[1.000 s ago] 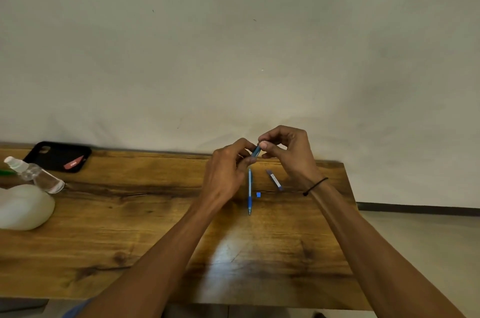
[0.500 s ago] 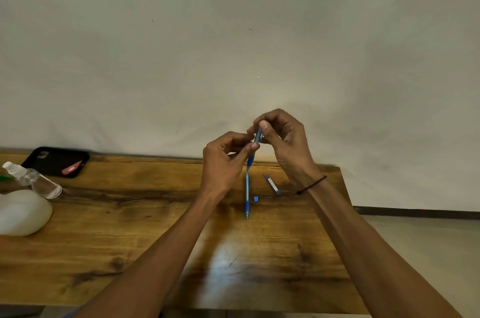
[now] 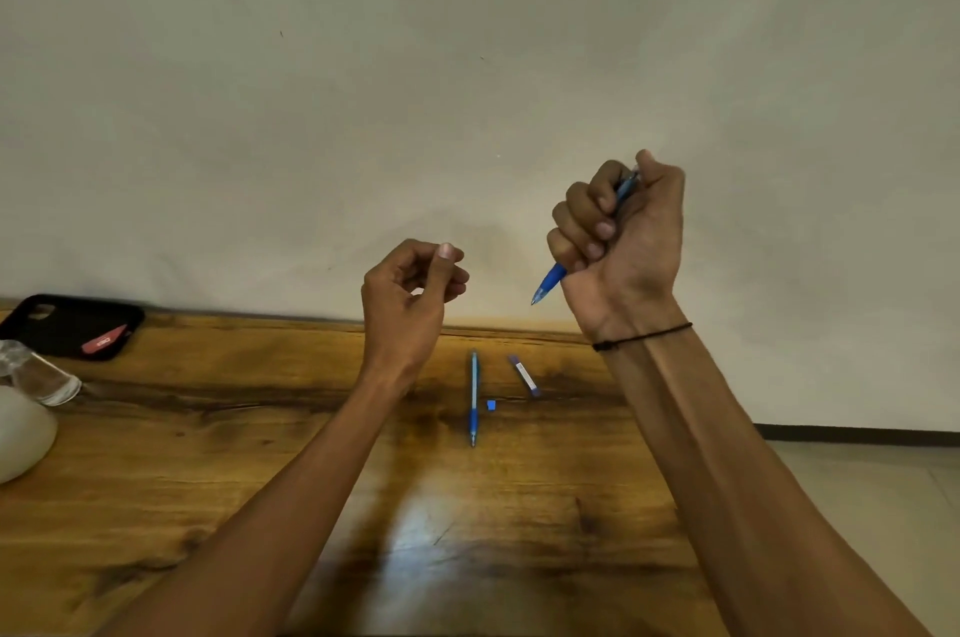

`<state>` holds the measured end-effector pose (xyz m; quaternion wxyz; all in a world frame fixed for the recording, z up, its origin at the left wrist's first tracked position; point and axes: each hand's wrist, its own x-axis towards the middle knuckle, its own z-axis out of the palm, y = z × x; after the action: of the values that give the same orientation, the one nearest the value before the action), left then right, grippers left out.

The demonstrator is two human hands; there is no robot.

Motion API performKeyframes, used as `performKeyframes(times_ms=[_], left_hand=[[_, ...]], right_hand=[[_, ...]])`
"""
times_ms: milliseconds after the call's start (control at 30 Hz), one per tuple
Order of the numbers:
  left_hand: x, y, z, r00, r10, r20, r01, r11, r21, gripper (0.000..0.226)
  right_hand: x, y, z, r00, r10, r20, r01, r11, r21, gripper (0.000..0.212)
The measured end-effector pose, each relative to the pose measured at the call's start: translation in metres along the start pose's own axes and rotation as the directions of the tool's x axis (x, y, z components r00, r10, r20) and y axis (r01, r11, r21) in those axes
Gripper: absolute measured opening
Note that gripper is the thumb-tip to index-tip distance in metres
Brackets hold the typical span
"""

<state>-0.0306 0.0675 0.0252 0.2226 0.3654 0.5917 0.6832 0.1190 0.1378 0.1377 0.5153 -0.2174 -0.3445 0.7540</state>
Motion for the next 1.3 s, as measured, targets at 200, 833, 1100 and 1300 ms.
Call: performKeyframes(times_ms=[200,833,1100,1300], left_hand=[[0.006,0.003,-0.004,0.999,0.043,-0.007,-0.043,0.999,-0.006,0.016],[0.000,0.003,0.004,0.997,0.062,0.053,-0.065,0.996,0.057,0.013],[-0.002,0.002,0.006,0.997,0.056,0.057,-0.060,0.996,0.064,0.015],[-0.002,0.001,0.006,0.997,0.050,0.061,-0.054,0.996,0.072,0.015]], right_hand=[[0.003,-0.017,0.003,1.000,-0.020,0.000,0.020,0.998,0.061,0.045],[0.000,-0.013,0.021,1.000,-0.003,0.006,0.004,0.990,-0.143,0.050],[0.000,-0.010,0.024,1.000,0.010,-0.010,-0.012,0.983,-0.181,0.051],[0.001,-0.011,0.027,0.999,0.004,-0.031,-0.010,0.977,-0.211,0.050]])
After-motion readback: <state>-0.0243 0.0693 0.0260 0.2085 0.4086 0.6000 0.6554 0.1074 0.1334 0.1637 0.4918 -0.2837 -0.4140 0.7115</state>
